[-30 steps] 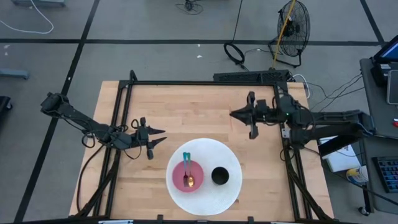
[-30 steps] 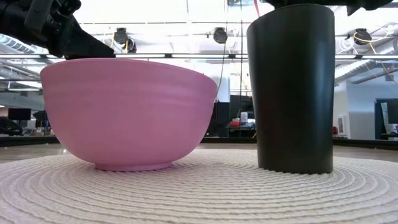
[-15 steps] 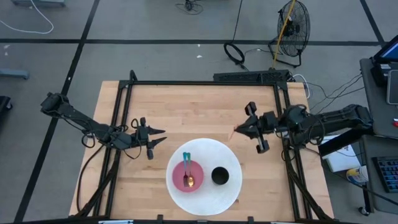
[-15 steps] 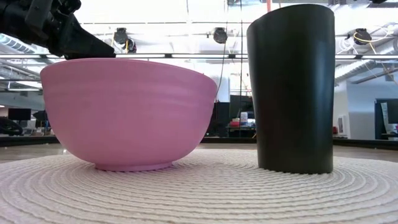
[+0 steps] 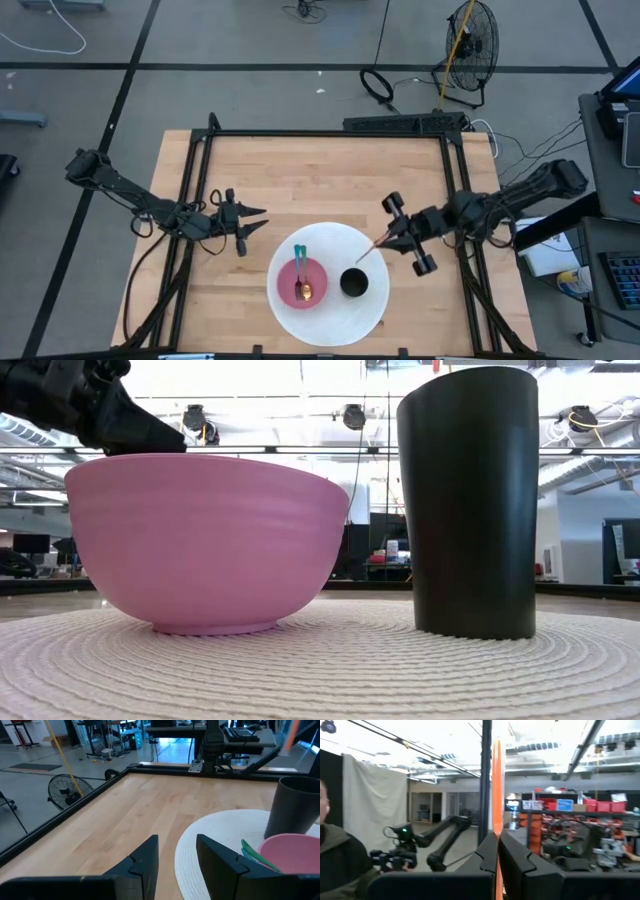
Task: Pick & Place Utensil
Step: Put the orange straw into the black cup
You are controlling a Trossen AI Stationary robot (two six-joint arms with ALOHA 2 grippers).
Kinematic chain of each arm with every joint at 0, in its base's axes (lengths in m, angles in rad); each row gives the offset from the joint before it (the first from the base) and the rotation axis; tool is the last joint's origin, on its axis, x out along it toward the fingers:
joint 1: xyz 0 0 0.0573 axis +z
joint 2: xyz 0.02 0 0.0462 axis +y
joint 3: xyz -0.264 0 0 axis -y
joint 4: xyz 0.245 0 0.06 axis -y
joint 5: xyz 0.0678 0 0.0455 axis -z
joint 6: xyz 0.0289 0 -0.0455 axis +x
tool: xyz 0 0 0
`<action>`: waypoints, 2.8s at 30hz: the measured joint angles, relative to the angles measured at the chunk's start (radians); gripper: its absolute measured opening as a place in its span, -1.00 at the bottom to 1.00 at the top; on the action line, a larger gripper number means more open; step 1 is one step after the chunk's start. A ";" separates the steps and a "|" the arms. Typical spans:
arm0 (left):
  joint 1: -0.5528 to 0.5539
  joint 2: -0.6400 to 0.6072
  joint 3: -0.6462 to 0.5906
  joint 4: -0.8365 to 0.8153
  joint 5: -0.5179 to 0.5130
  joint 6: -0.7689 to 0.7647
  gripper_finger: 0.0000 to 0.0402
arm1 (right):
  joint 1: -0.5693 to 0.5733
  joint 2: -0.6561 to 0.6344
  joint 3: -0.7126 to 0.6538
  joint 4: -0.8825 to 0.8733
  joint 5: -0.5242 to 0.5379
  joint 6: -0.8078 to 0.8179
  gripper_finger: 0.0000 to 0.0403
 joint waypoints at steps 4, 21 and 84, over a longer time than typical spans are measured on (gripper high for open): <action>0.000 0.000 0.000 0.015 0.000 0.000 -0.32 | 0.039 0.044 0.000 0.044 0.005 0.001 -1.00; 0.000 0.000 0.000 0.015 0.000 -0.002 -0.32 | 0.151 0.215 0.001 0.130 0.117 -0.015 -1.00; 0.000 0.000 0.000 0.006 -0.009 0.003 -0.32 | 0.268 0.447 -0.168 0.374 0.520 0.012 -0.86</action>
